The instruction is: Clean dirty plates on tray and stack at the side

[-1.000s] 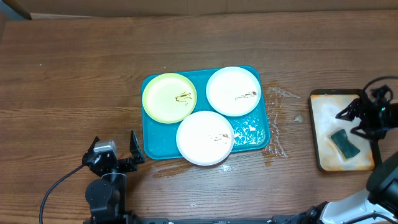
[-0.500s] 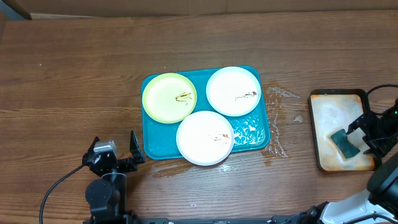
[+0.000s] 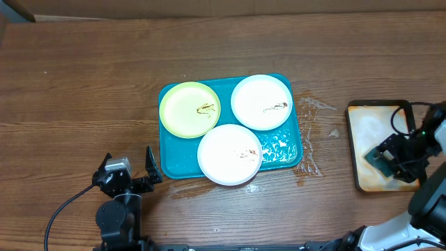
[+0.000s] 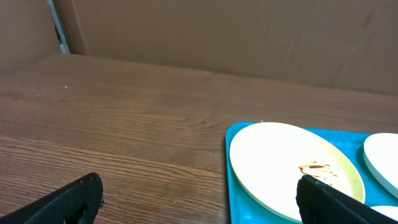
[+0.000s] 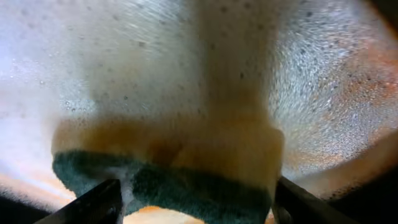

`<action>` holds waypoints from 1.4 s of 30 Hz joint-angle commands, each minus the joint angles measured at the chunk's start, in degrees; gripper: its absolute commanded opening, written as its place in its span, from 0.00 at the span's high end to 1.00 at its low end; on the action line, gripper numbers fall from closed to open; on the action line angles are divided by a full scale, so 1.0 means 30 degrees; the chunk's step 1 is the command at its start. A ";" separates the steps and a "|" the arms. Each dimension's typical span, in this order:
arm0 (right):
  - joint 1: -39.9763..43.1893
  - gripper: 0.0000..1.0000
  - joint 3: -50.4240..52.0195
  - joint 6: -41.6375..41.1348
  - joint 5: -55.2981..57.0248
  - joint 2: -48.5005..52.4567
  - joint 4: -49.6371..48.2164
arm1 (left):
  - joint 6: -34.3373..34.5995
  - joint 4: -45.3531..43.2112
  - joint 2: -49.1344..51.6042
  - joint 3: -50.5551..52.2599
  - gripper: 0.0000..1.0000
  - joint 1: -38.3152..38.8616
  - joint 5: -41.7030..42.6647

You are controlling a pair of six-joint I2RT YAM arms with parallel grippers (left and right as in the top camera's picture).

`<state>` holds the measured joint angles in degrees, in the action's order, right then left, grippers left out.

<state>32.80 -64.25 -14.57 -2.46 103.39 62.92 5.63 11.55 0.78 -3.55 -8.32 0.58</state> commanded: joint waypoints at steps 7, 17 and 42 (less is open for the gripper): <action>-0.0838 0.49 0.0182 -0.0525 0.0087 -0.0342 -0.0991 | -0.0240 0.0015 -0.0175 0.0058 0.00 -0.0007 -0.0182; -0.0838 0.71 0.0146 -0.0743 0.0095 -0.0342 -0.2251 | -0.0240 0.0015 -0.0175 0.0058 0.00 -0.0007 -0.0182; -0.2586 0.96 -0.1180 -0.0590 -0.2841 -0.0335 -0.3395 | -0.0240 0.0015 -0.0175 0.0058 0.00 -0.0007 -0.0182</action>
<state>26.79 -66.00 -16.93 -10.04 103.33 53.12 5.63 11.55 0.78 -3.55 -8.32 0.58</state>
